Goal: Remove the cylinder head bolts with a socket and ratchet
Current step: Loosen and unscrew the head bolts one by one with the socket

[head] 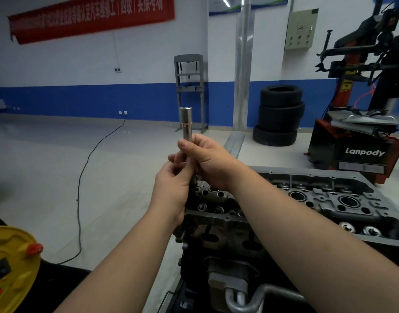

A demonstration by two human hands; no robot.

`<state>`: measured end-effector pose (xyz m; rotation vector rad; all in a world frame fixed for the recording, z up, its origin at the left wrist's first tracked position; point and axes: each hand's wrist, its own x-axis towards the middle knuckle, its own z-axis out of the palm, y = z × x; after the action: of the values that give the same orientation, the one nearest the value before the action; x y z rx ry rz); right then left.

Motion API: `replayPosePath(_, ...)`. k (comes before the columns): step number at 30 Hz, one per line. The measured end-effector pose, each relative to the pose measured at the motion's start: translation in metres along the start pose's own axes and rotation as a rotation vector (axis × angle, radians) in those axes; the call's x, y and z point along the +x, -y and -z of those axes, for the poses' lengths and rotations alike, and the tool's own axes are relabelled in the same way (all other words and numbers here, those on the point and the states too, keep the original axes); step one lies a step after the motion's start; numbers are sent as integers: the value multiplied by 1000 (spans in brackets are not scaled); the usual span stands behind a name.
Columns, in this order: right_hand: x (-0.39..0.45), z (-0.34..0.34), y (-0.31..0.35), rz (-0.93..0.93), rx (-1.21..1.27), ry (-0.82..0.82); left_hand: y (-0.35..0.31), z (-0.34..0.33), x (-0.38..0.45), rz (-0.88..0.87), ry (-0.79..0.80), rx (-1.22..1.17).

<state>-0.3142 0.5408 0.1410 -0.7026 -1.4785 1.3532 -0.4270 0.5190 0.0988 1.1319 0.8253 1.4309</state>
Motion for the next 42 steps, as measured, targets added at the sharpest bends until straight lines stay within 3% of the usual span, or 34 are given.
replayPosePath(5, -3, 1, 4, 1, -35, 1, 0, 4, 0, -5, 115, 76)
replayPosePath(11, -8, 2, 11, -74, -10, 103, 1, 6, -4, -20, 50, 3)
replayPosePath(18, -3, -3, 6, 23, 98, 15, 3, 2, 0, -59, -25, -1)
replayPosePath(23, -5, 0, 8, 24, -13, -6, 3, 5, 2, -20, 102, 73)
replayPosePath(29, -7, -1, 11, -72, 39, 66, 3, 6, -1, -23, 12, -8)
replayPosePath(35, -2, -1, 4, 0, 79, 25, 3, 2, 1, -39, -23, -32)
replayPosePath(42, -5, -1, 10, -38, -25, 31, 5, 6, 3, -43, 59, 57)
